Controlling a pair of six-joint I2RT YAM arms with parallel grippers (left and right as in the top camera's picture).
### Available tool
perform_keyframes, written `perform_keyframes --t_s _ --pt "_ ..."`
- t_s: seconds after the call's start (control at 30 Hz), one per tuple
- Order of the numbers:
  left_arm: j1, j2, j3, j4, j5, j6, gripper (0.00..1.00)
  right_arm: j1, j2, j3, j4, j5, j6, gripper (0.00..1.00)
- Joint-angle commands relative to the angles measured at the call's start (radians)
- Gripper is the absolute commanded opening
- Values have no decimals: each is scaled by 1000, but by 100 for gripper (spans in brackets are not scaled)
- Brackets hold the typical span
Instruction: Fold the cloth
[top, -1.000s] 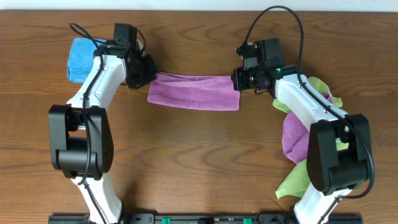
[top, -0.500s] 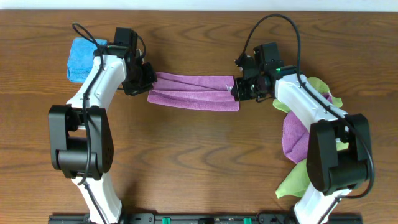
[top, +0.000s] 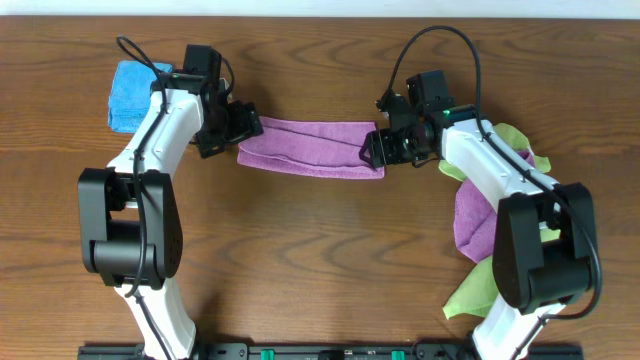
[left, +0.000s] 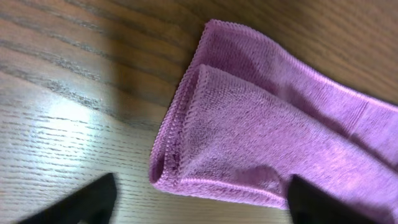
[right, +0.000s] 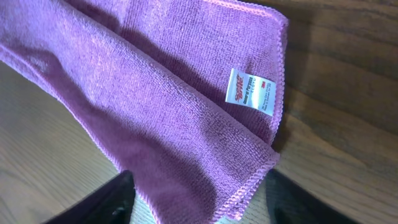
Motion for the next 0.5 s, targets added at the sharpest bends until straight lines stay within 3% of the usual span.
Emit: perform_keyframes --t_s 0.0,0.07,0.13,0.17,0.47 --pt "19 0 16 -18 -11 63 89 -12 3 33 -8 6 -12 60" --pt "27 -26 41 -26 -9 93 70 -22 -13 57 -17 6 -14 2" --pt "27 -61 63 -24 0 122 14 -23 -45 77 -16 6 -24 2" --pt "24 -82 70 -16 -3 126 6 -21 -60 83 -11 6 -36 1" --pt "-51 -101 68 7 -26 143 6 45 -89 84 -70 31 -110 4"
